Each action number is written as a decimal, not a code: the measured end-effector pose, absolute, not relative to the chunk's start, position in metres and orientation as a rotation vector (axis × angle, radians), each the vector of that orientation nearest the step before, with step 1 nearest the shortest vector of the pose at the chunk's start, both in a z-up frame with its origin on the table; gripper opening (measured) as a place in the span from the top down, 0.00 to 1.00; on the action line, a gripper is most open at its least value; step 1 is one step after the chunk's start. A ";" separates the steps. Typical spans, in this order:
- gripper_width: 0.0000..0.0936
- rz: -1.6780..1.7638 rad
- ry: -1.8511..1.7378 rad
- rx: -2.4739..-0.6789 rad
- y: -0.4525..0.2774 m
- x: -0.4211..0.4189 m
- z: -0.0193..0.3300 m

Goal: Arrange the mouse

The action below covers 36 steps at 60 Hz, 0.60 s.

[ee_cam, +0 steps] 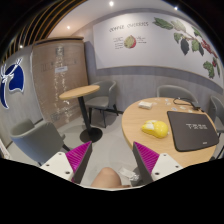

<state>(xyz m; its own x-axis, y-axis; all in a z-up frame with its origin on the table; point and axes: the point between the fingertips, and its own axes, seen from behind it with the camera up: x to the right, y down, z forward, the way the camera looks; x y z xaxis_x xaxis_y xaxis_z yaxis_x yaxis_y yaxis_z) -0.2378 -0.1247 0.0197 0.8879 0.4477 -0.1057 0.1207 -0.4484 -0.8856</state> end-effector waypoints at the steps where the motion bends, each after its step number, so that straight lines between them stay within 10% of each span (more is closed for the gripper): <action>1: 0.11 0.368 -0.409 -2.028 -0.122 -0.230 0.017; 36: 0.13 0.085 -0.308 -2.131 0.014 -0.109 -0.013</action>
